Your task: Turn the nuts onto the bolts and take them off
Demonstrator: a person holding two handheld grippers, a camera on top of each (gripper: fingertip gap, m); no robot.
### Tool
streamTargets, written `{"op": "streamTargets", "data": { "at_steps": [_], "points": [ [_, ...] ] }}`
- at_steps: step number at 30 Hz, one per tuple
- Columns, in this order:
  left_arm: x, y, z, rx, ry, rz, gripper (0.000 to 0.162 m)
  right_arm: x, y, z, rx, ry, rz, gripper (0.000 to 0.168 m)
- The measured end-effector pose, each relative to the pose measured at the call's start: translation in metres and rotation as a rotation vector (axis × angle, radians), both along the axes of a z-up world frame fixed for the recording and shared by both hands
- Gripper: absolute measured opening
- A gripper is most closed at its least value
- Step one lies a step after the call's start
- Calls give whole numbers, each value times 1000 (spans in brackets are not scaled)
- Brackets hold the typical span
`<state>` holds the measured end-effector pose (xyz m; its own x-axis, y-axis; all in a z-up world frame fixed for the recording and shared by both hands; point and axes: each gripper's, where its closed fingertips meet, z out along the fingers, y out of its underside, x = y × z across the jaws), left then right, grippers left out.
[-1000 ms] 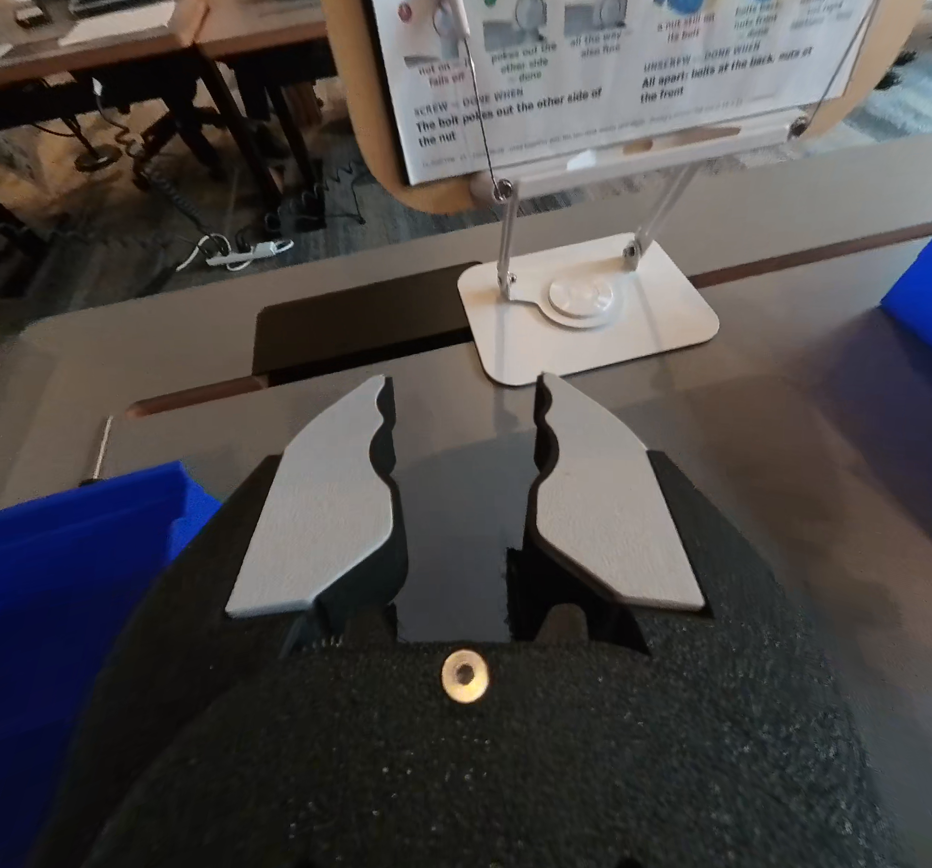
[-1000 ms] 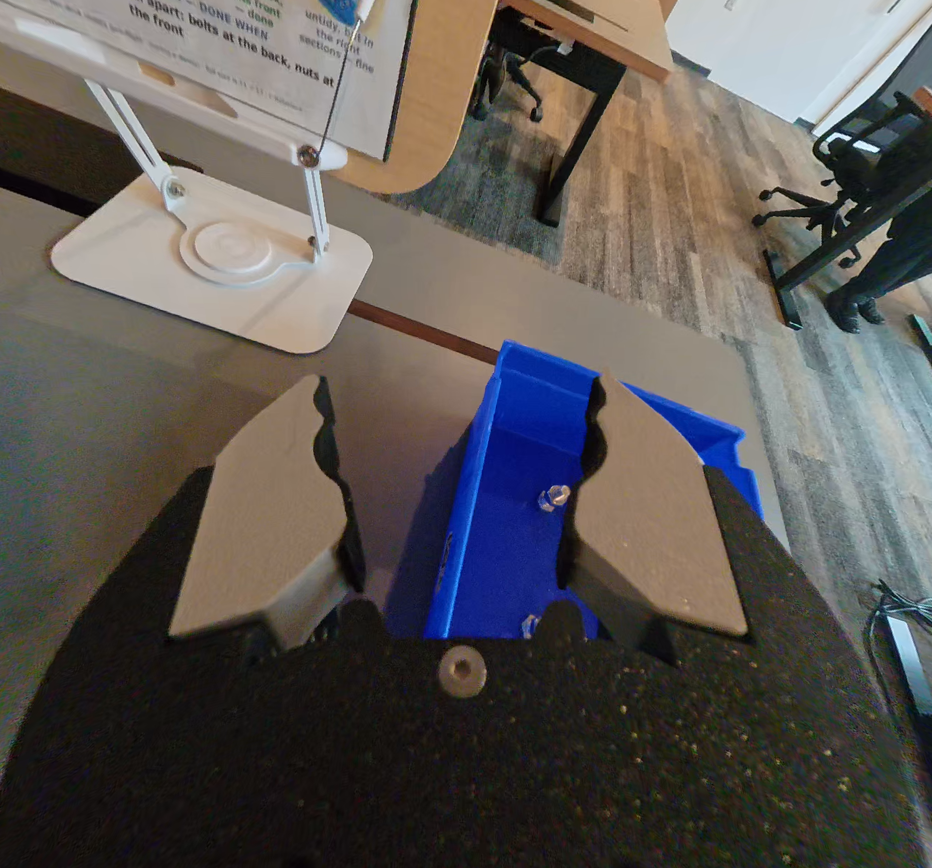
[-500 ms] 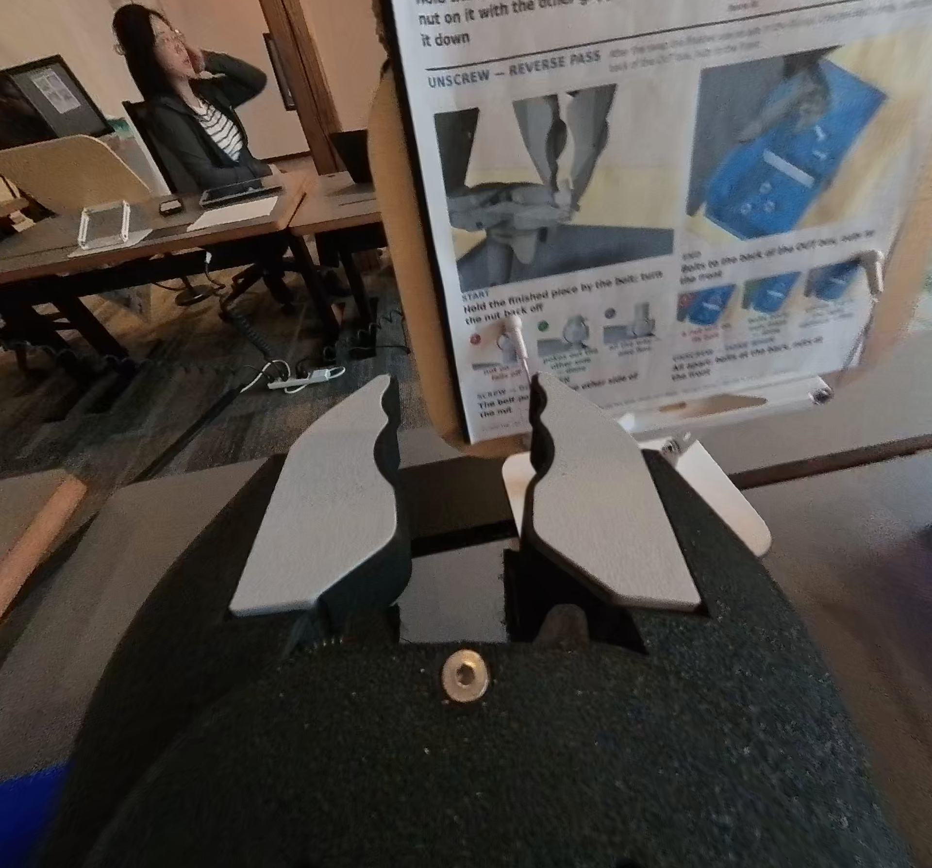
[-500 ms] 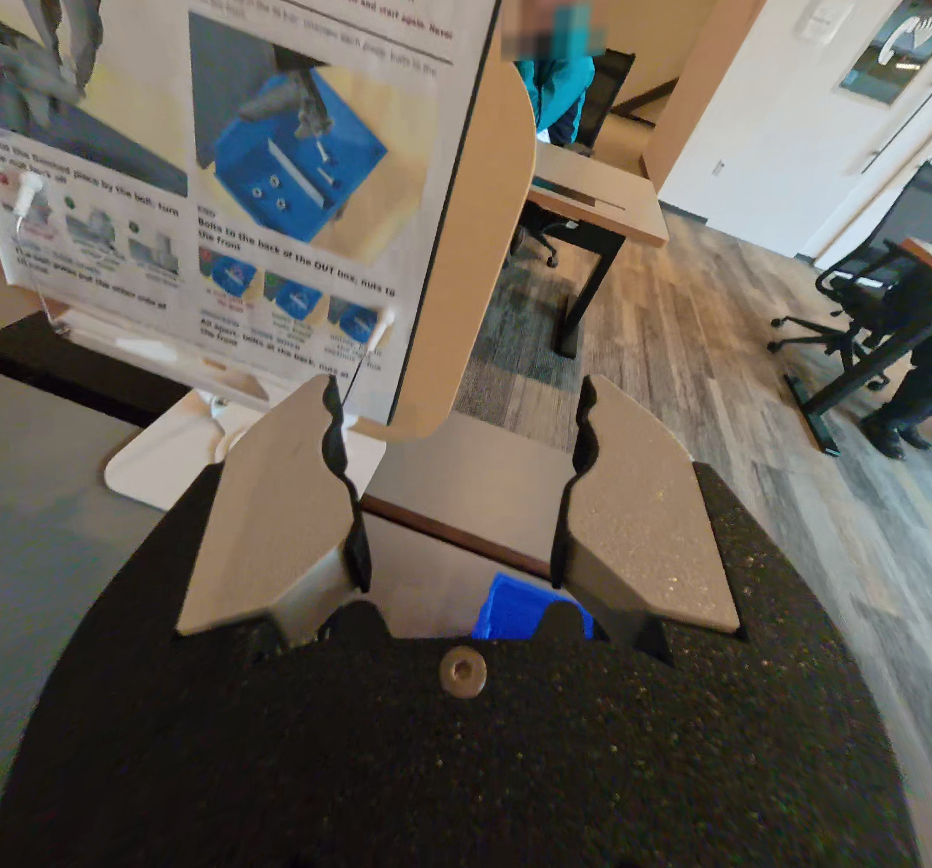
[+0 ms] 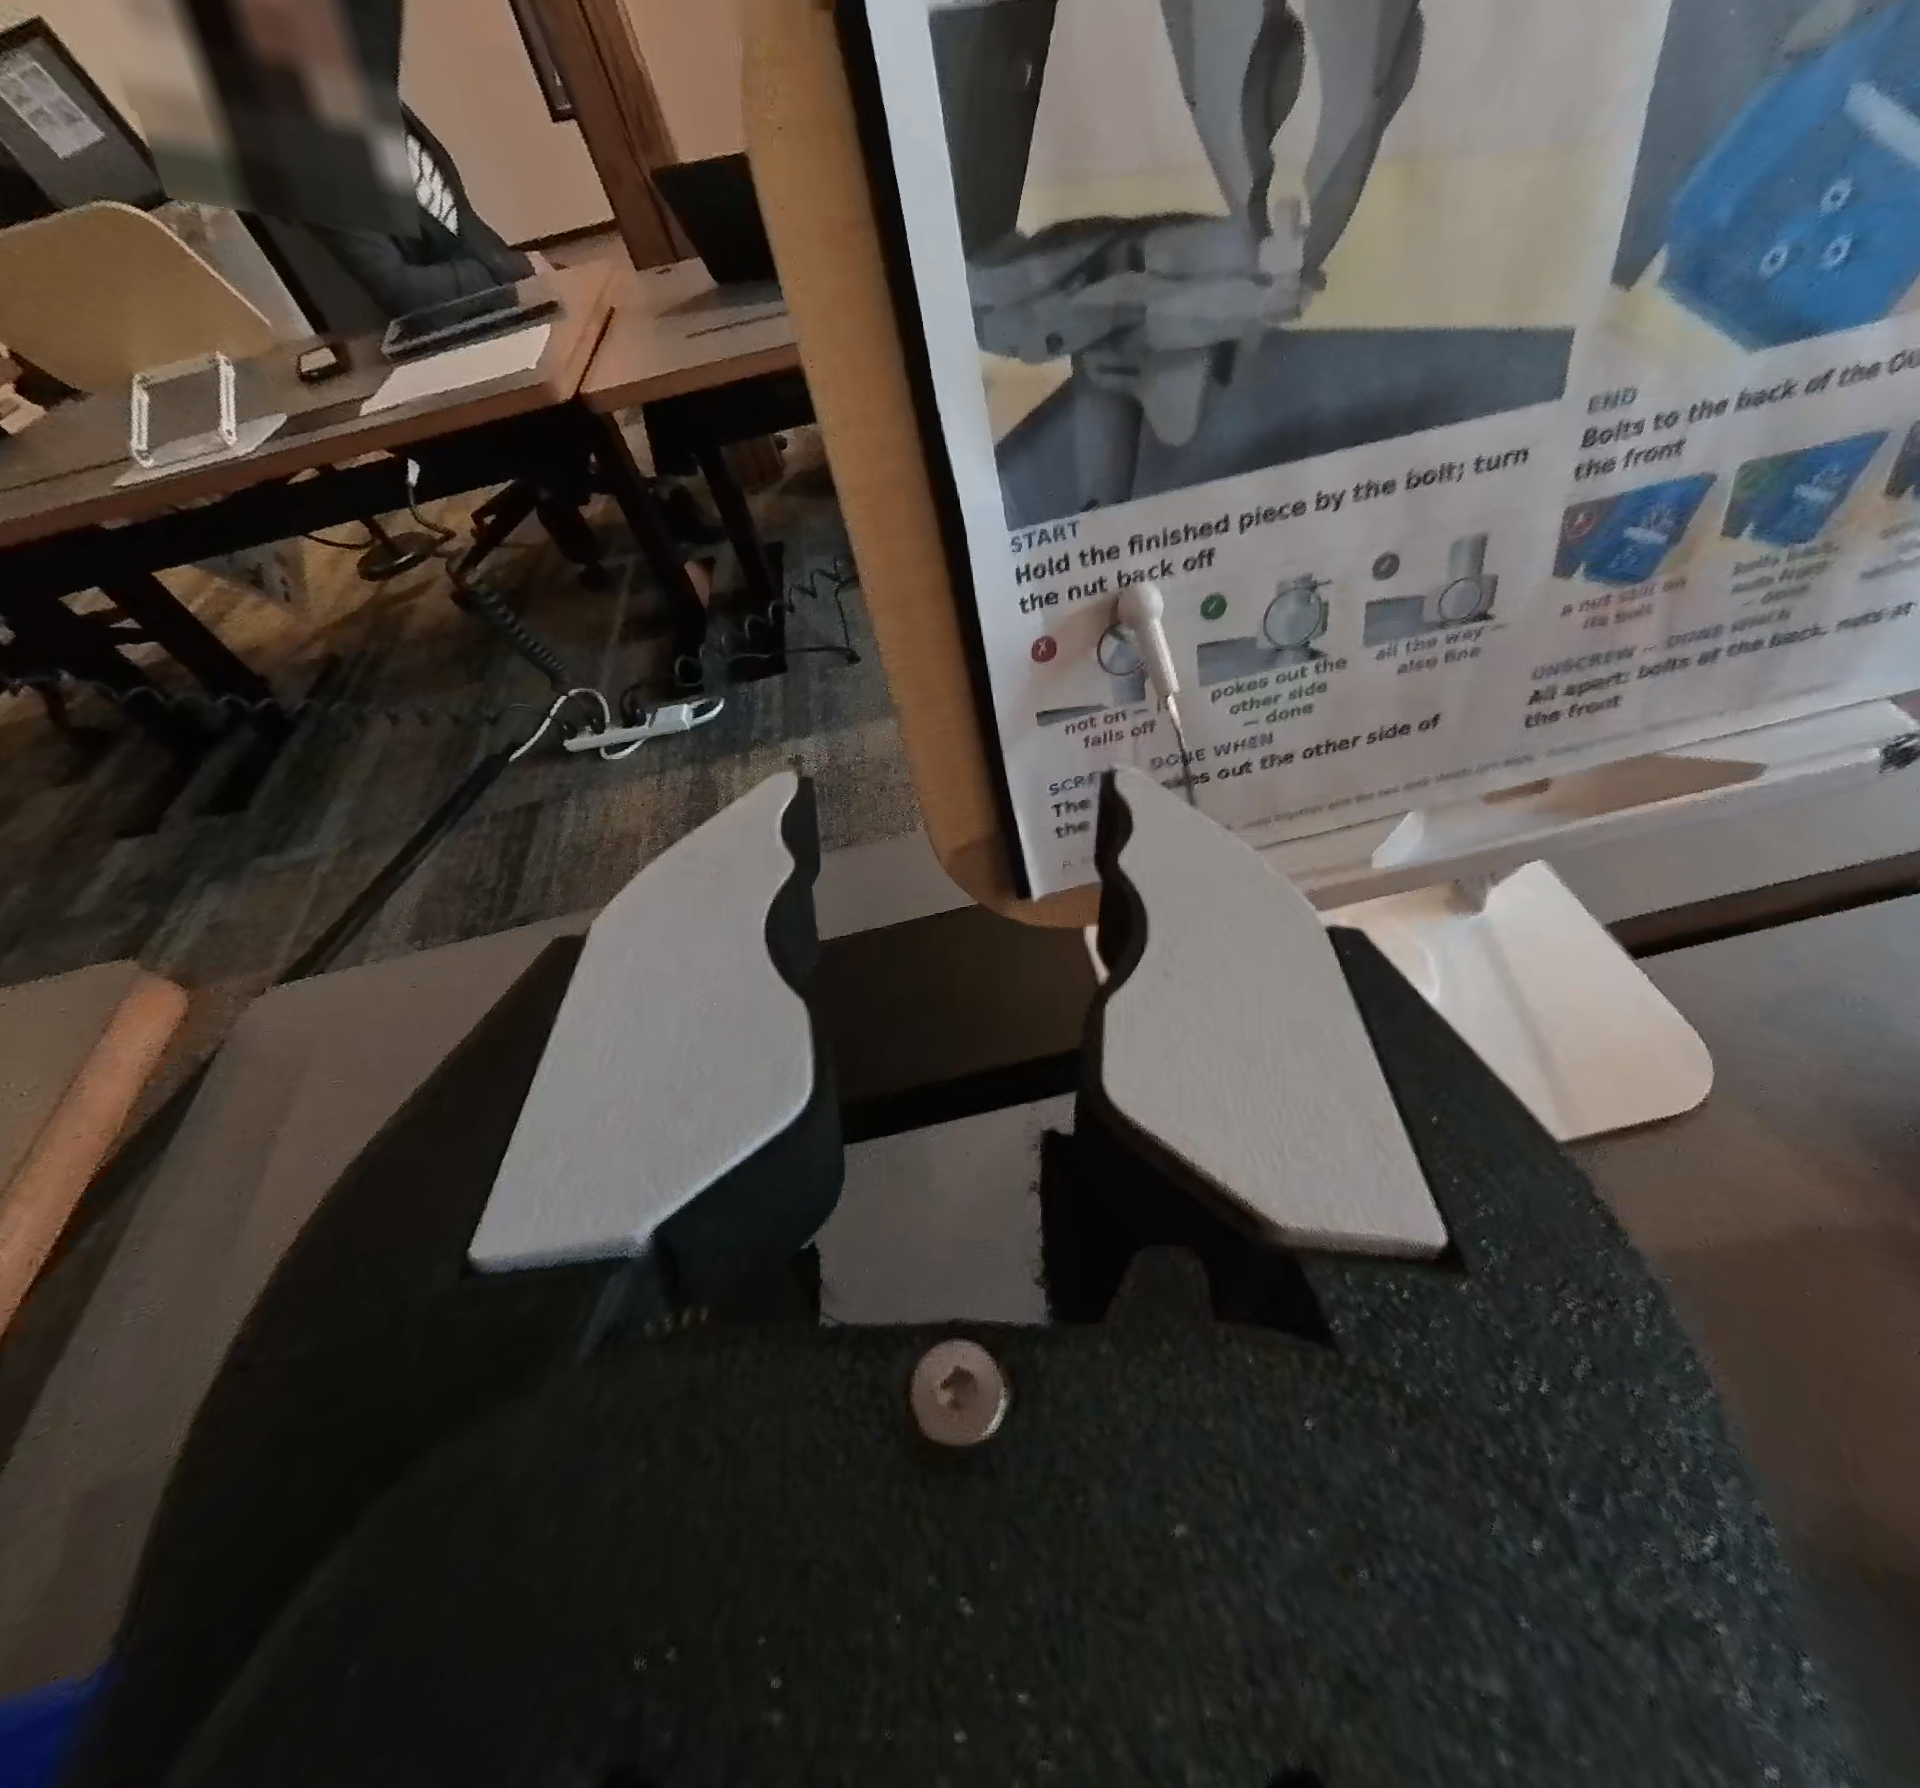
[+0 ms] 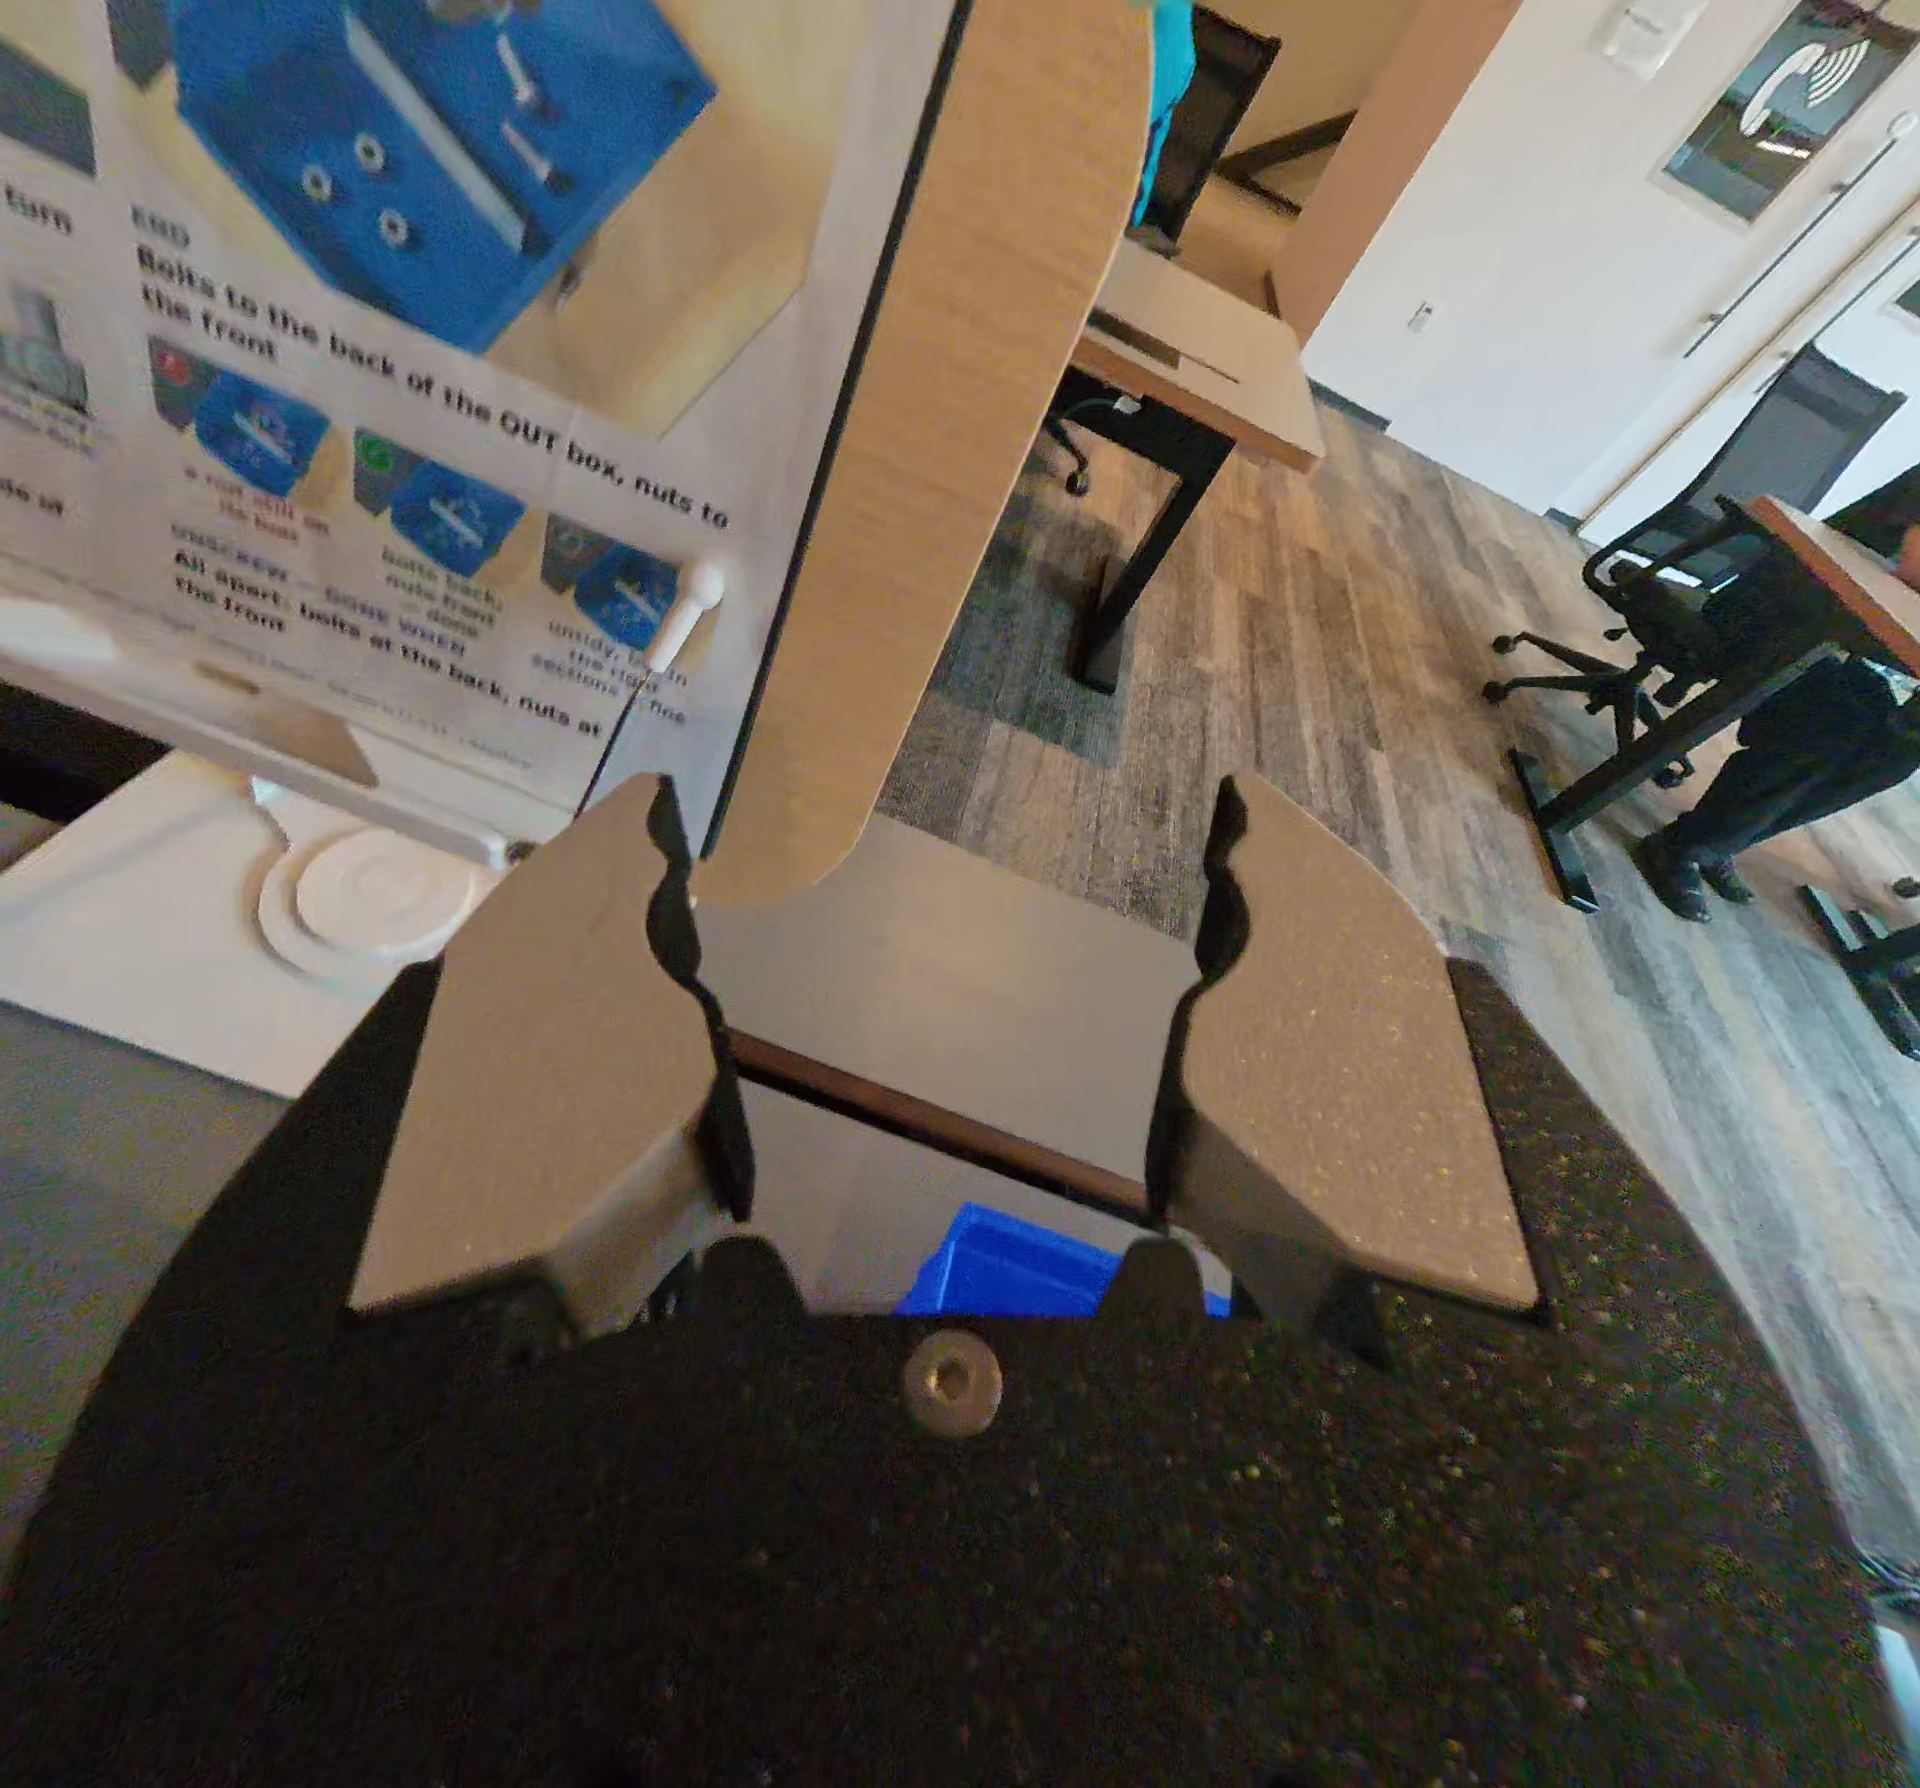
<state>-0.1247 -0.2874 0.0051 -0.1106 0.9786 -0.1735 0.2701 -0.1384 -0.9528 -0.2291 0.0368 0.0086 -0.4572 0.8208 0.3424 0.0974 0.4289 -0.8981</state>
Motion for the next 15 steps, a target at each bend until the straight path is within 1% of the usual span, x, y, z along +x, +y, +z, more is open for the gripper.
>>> {"op": "streamTargets", "data": {
  "at_steps": [2,7,9,12,15],
  "points": [
    [2,6,7,13,35,-23,49,5,2,0,-5,3,0,94],
    [5,6,-1,9,-14,-14,51,9,6,-3,-34,-21,3,93],
    [6,6,-1,16,-9,-14,50,10,6,-7,-4,-38,1,94],
    [6,8,-14,11,-63,-20,50,12,11,-13,24,-60,-16,95],
    [6,13,-25,14,-108,-40,51,14,13,-9,2,-59,-1,94]
  ]
}}
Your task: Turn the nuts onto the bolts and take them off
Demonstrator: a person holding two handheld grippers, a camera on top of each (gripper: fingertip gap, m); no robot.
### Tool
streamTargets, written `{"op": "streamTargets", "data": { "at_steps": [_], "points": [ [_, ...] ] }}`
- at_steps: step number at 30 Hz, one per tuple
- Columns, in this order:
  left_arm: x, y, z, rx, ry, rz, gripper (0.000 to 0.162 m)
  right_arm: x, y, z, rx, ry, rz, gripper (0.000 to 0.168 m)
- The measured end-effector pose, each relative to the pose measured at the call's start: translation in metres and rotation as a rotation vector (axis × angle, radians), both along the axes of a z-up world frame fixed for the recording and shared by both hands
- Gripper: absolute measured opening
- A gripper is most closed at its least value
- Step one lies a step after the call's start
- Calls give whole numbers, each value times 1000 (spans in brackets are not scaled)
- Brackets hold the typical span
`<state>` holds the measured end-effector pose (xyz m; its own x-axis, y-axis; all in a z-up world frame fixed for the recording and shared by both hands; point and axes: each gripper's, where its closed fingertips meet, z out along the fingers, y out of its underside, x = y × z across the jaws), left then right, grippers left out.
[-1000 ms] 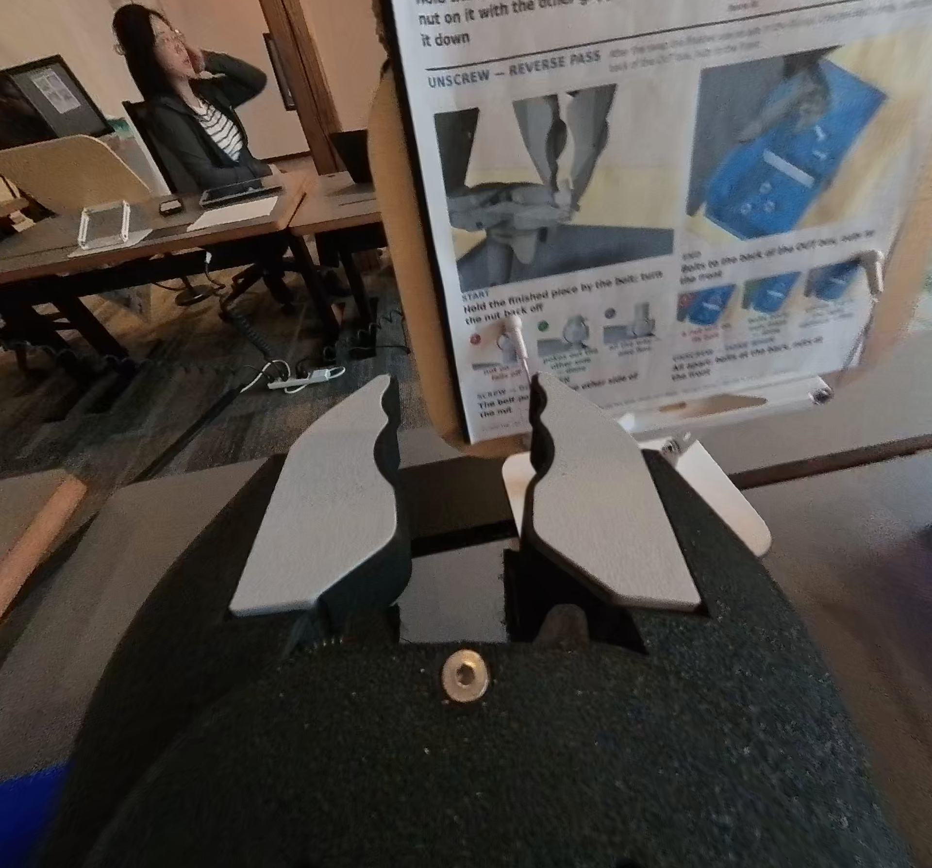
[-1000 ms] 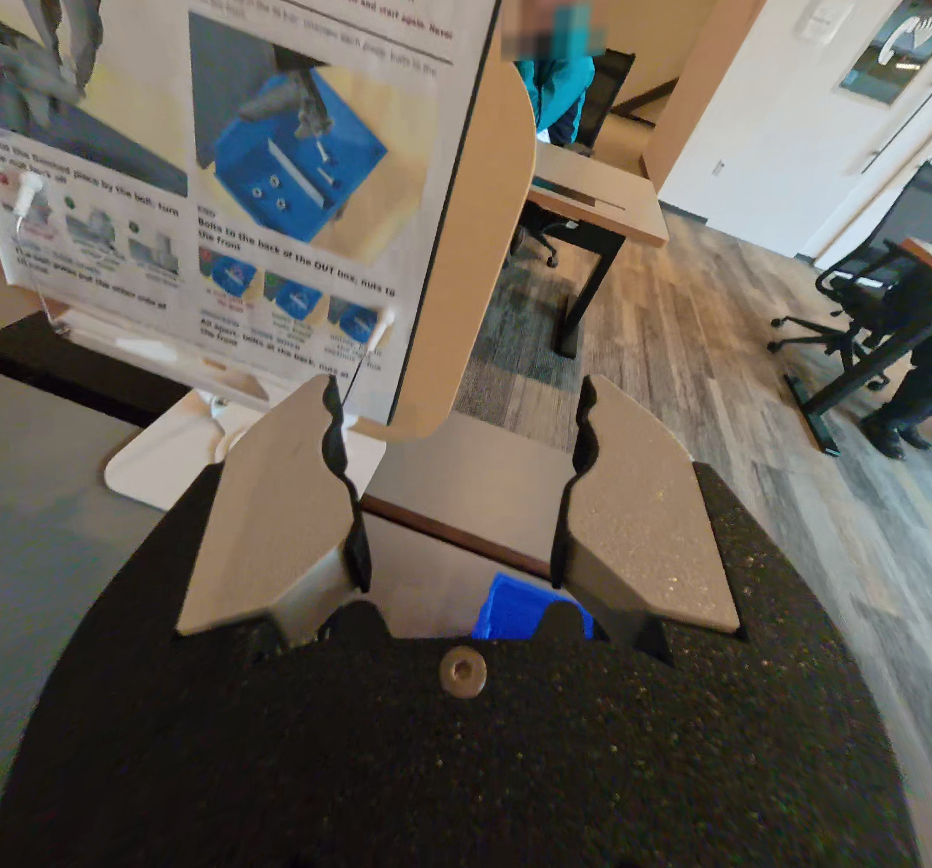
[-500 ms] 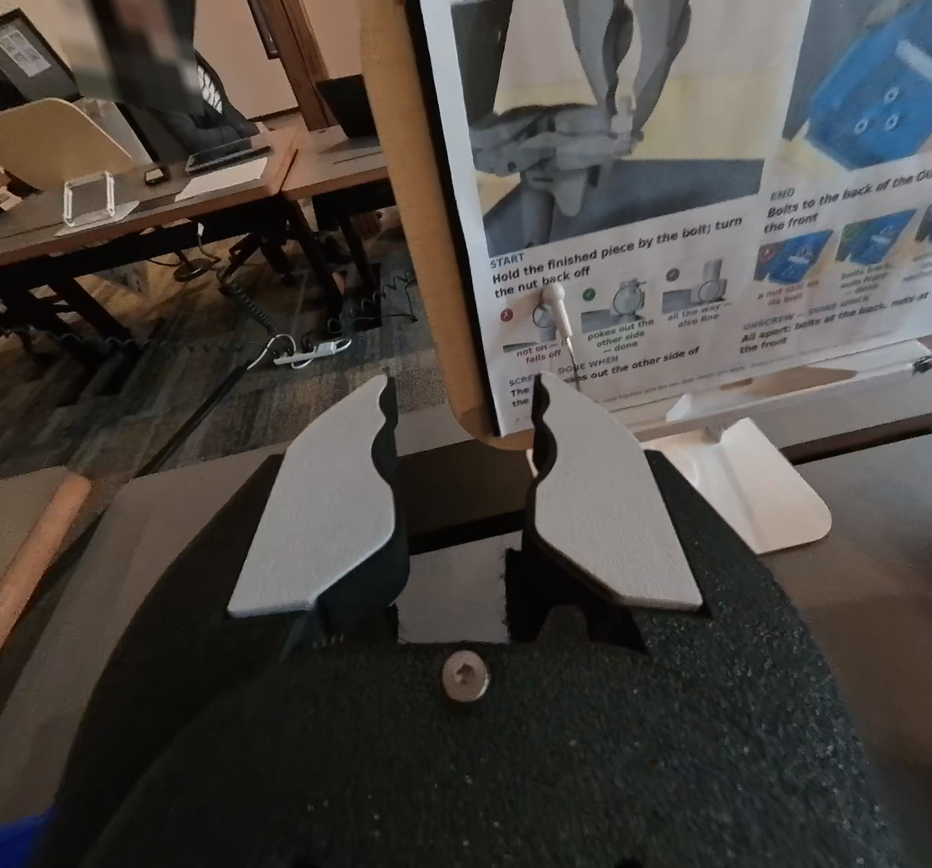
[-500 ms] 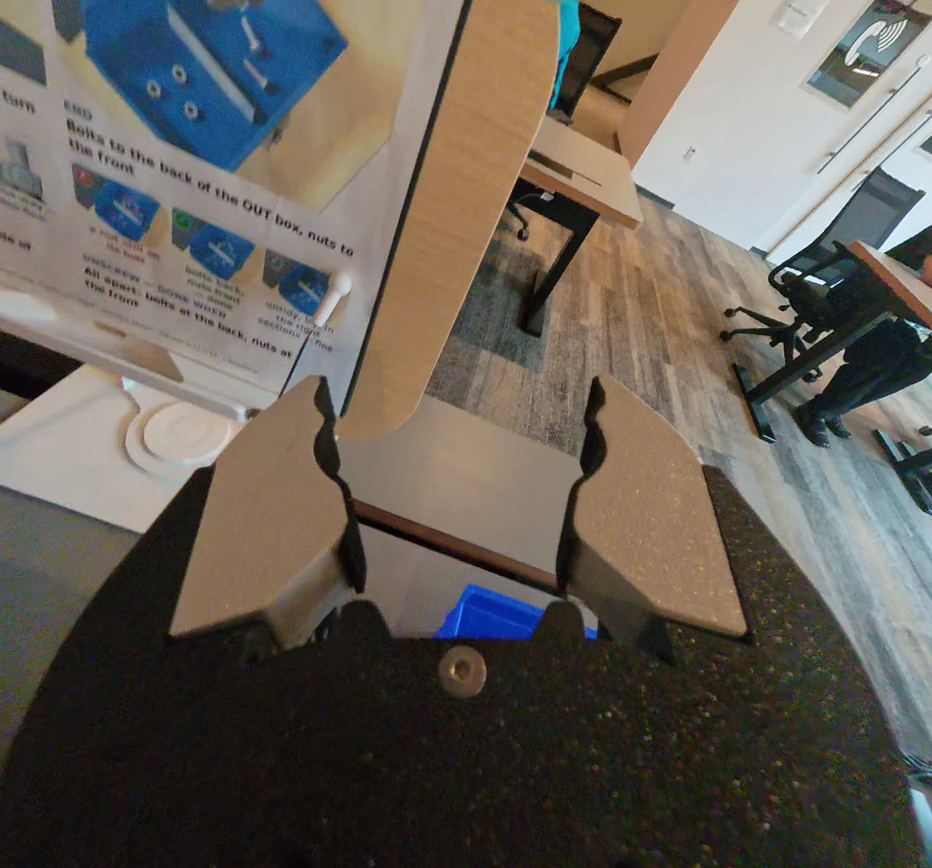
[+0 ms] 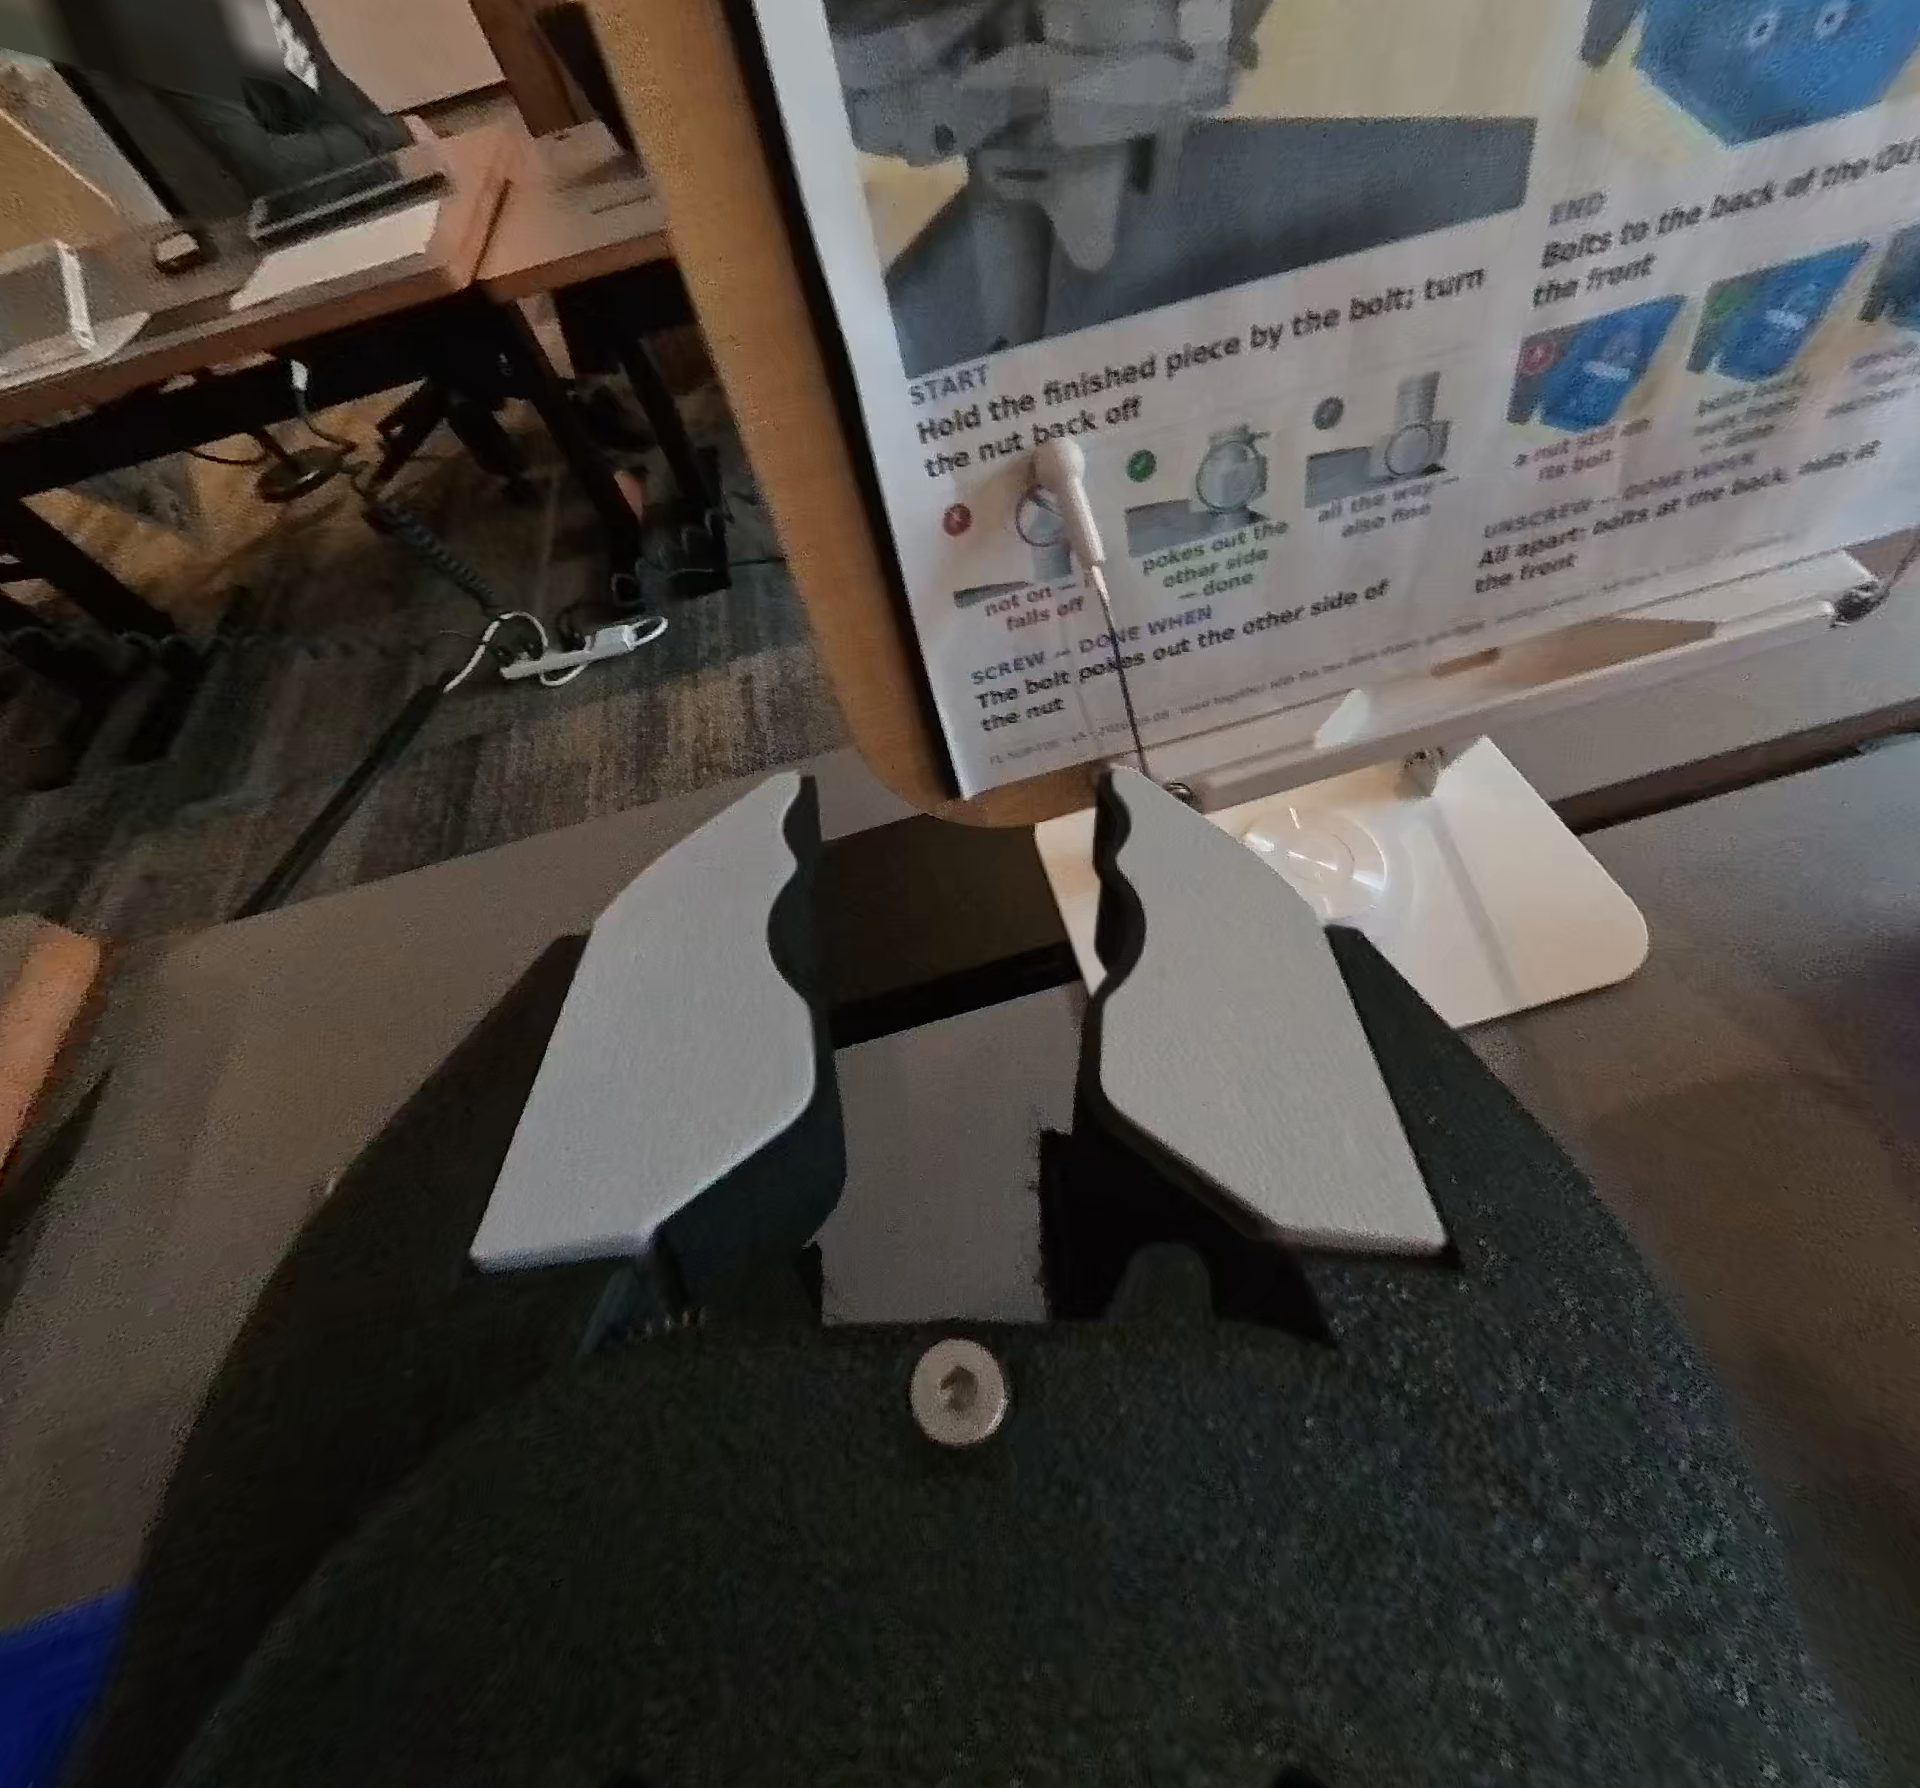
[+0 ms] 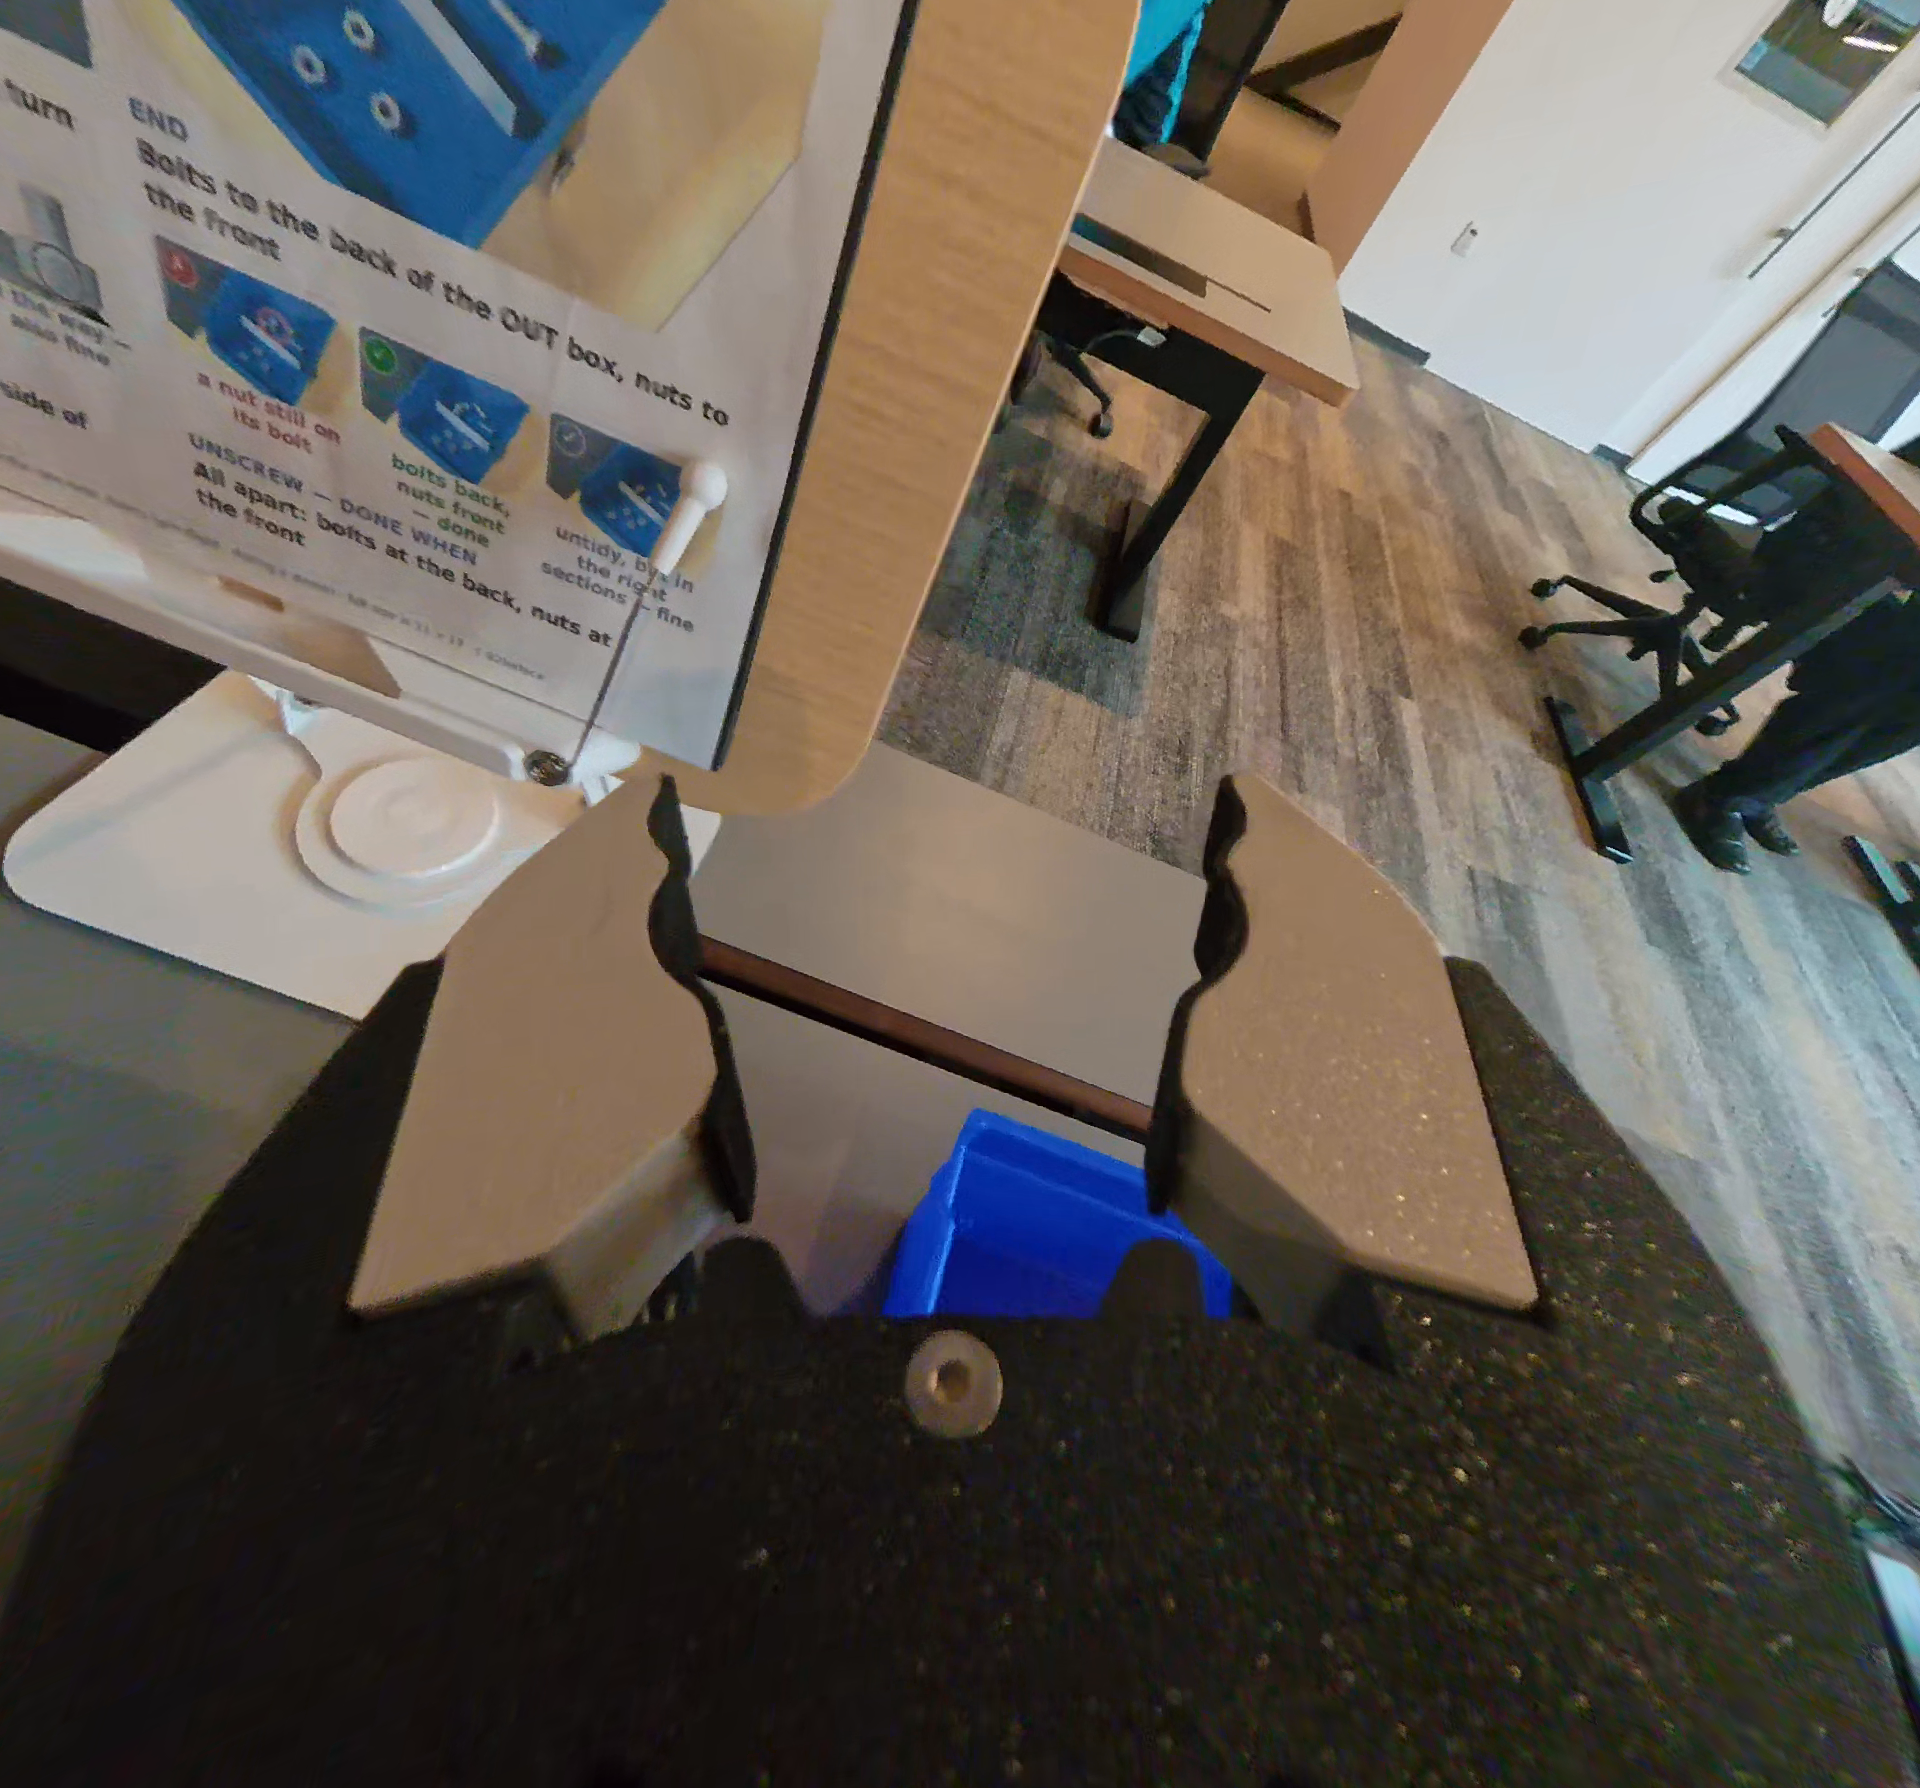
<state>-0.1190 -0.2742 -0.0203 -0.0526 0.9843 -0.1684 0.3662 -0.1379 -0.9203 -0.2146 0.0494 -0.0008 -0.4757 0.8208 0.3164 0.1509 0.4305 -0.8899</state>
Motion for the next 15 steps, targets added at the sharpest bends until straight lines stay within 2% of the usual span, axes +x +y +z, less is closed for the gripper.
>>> {"op": "streamTargets", "data": {
  "at_steps": [4,7,10,15],
  "points": [
    [-4,21,16,10,47,-73,48,11,-12,23,-41,43,81,94],
    [7,34,31,-19,-8,-108,52,27,-8,39,-5,17,111,99],
    [42,36,45,-88,-27,-99,52,54,9,44,57,-8,137,105],
    [123,14,33,-73,-82,-39,52,103,55,28,80,-83,155,101]
  ]
}}
